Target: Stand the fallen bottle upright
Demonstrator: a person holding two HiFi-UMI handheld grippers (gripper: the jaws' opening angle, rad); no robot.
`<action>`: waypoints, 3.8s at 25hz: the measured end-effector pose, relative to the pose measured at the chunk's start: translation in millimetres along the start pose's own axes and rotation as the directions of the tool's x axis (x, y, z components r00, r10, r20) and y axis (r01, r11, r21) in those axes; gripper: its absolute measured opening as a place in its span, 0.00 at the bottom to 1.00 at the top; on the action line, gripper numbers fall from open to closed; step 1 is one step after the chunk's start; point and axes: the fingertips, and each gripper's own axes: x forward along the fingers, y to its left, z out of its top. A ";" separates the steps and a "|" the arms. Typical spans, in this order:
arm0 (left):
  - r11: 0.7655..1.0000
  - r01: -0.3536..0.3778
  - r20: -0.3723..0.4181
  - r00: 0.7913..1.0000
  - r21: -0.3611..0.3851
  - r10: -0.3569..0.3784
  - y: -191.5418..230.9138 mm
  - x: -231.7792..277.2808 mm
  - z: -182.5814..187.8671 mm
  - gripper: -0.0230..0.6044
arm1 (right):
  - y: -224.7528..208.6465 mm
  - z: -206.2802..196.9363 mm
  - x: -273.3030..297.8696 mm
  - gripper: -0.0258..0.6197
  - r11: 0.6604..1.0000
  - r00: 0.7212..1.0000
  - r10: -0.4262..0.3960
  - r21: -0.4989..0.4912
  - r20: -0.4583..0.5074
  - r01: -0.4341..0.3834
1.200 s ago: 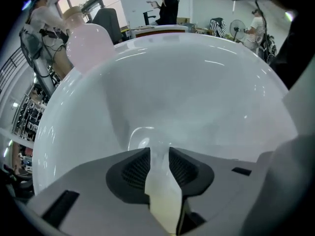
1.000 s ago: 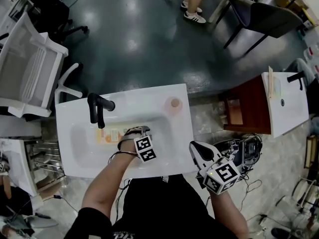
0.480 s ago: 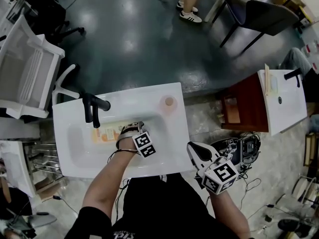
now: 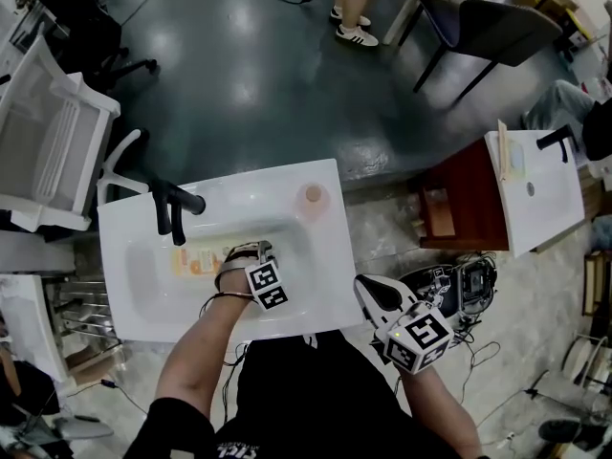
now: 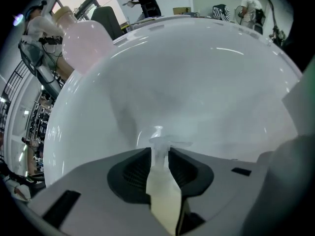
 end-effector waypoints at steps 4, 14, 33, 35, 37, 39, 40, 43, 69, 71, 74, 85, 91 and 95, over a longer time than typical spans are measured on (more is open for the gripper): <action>0.999 -0.045 0.082 0.996 -0.017 0.046 -0.3 -19.4 11.6 0.22 | 0.0 4.0 -4.5 0.06 1.000 1.000 0.001 -0.011 0.000 -0.001; 0.947 -0.063 0.323 0.931 -0.316 0.170 32.4 -99.4 70.9 0.18 | 12.9 17.3 -22.6 0.06 0.999 0.999 0.027 -0.047 0.029 -0.025; 0.971 -0.142 0.347 0.916 -0.192 0.203 35.9 -91.7 113.3 0.18 | 8.5 9.3 -42.4 0.06 0.998 1.000 0.000 -0.058 0.023 0.001; 0.975 -0.161 0.338 0.919 -0.155 0.205 38.0 -91.2 114.6 0.18 | 5.4 8.3 -41.0 0.06 0.999 1.000 -0.002 -0.051 0.024 0.004; 0.976 -0.193 0.323 0.922 -0.102 0.216 39.7 -90.3 115.8 0.19 | 3.9 8.6 -39.7 0.06 0.999 1.000 -0.007 -0.043 0.028 0.008; 0.973 -0.220 0.310 0.923 -0.067 0.230 42.3 -88.9 116.5 0.19 | 3.5 9.7 -38.0 0.06 0.999 0.999 -0.008 -0.036 0.032 0.009; 0.972 -0.227 0.305 0.923 -0.065 0.236 44.3 -88.3 116.8 0.19 | 3.4 10.8 -37.3 0.06 0.999 0.999 -0.009 -0.033 0.034 0.011; 0.972 -0.204 0.300 0.926 -0.113 0.229 50.3 -86.3 117.1 0.20 | 1.7 11.7 -35.7 0.06 1.000 0.999 -0.011 -0.025 0.037 0.012; 0.968 0.070 0.411 0.911 -0.243 0.037 40.3 -107.2 120.6 0.18 | 0.1 7.1 -39.9 0.06 1.000 0.999 -0.011 -0.011 0.042 0.012; 0.963 0.055 0.435 0.898 -0.265 0.068 43.5 -122.9 119.3 0.18 | 3.1 9.2 -41.9 0.06 1.000 0.999 -0.013 -0.015 0.045 0.014; 0.953 0.033 0.474 0.872 -0.300 0.119 47.6 -149.4 118.1 0.18 | 8.9 8.4 -45.4 0.06 1.000 0.999 0.001 -0.025 0.046 0.000; 0.873 0.001 0.586 0.742 -0.487 0.326 80.9 -237.5 89.4 0.18 | 41.5 46.2 -28.8 0.06 0.993 0.995 0.069 -0.101 0.072 -0.062; 0.803 -0.018 0.566 0.700 -0.596 0.436 90.6 -261.3 42.2 0.18 | 65.4 57.2 -2.5 0.06 0.982 0.990 0.130 -0.148 0.055 -0.121; 0.767 -0.020 0.541 0.697 -0.641 0.471 91.4 -266.5 16.8 0.18 | 78.1 61.6 10.2 0.06 0.978 0.989 0.141 -0.163 0.033 -0.134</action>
